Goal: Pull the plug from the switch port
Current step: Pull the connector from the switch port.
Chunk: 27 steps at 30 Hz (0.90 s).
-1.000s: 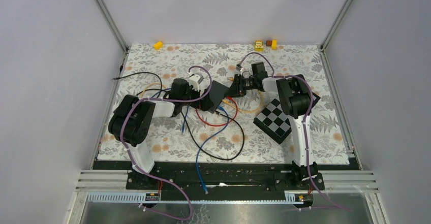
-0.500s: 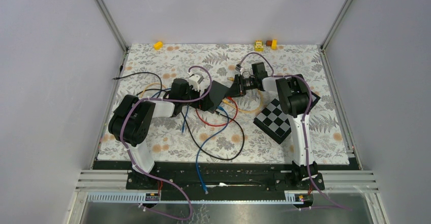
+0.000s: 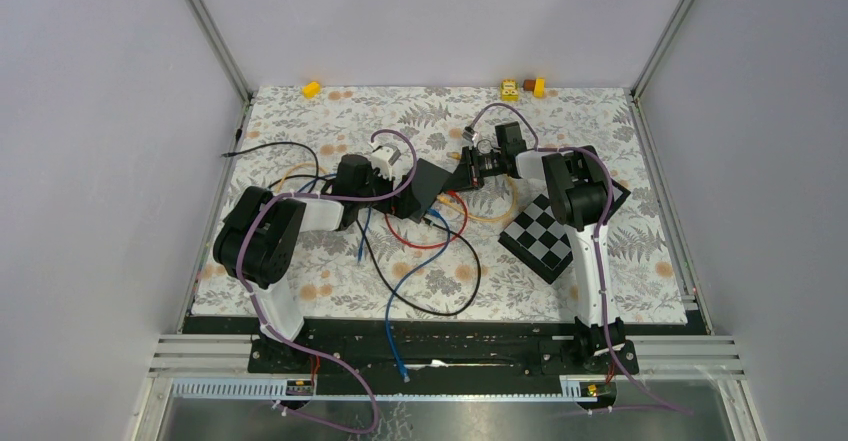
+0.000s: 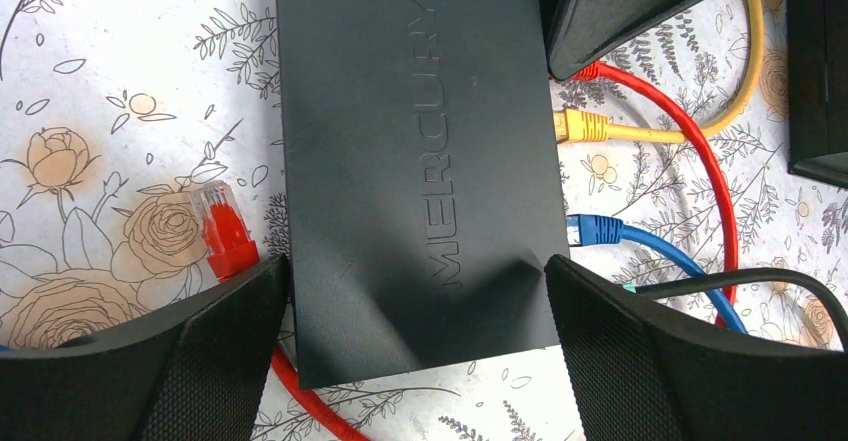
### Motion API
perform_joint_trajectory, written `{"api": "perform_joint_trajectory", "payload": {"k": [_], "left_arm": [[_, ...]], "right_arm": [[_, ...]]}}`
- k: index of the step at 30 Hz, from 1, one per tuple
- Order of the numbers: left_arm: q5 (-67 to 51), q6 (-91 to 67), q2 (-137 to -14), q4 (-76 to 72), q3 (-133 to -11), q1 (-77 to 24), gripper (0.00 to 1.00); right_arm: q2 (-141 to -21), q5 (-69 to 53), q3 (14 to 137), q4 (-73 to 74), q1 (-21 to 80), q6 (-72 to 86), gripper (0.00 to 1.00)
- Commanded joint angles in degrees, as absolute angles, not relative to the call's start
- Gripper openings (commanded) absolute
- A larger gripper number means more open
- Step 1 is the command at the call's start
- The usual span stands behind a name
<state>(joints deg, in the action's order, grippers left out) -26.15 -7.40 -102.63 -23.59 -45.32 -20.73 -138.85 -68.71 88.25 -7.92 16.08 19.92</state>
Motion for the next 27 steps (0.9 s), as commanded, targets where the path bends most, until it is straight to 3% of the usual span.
{"api": "perform_joint_trajectory", "payload": {"k": [1,9,27], "left_arm": [[-30.4,-8.3,-102.8,-22.9,-44.2,-21.9,0.98],[-27.7,-6.1,-101.8,-23.2,-44.2,-22.2,0.98],[-21.1,-0.4,-104.0,-24.0,-53.7,-23.4,0.99]], "right_arm": [[-141.6,-67.5,89.9,-7.7,16.3,18.5,0.28],[-142.4,-62.2,90.1,-5.9,16.2,23.4,0.24],[-143.2,-59.8,95.5,6.8,15.5,13.4,0.15]]}}
